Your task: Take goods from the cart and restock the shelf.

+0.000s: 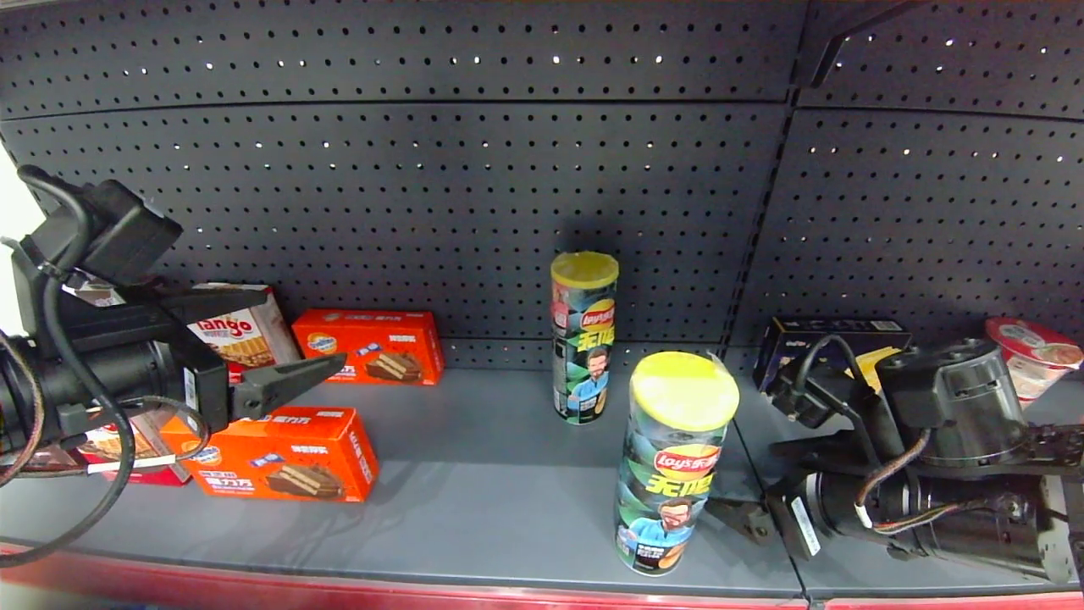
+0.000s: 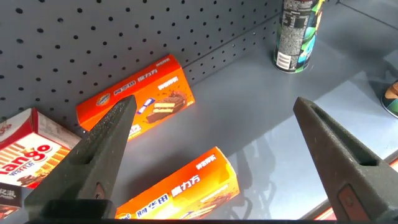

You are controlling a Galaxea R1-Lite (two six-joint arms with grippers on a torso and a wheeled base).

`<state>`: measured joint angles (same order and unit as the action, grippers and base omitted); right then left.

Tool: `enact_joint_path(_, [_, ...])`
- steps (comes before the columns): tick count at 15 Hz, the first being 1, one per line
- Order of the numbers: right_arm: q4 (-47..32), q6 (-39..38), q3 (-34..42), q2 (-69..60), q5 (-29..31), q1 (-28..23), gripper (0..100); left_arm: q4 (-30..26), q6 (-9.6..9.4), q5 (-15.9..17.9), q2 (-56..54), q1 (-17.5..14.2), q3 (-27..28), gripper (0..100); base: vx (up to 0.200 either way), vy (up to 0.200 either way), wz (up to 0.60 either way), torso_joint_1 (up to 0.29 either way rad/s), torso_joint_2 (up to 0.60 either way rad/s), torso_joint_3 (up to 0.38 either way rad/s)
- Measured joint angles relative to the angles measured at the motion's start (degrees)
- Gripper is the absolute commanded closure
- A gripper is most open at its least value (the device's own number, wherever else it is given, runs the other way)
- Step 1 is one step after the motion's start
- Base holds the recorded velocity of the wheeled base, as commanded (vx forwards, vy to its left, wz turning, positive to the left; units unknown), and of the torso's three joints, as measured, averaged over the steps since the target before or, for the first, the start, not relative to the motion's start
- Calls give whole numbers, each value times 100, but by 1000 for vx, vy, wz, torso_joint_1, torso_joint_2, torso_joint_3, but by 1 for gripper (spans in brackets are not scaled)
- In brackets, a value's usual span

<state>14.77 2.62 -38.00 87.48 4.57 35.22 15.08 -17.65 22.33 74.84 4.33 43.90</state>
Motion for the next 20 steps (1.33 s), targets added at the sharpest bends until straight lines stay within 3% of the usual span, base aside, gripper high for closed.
enact_joint_path(20, [38,-2,-736,709,115,540,0,2,-2,24,40,-1,-2,0,0,0,0,0,0,0])
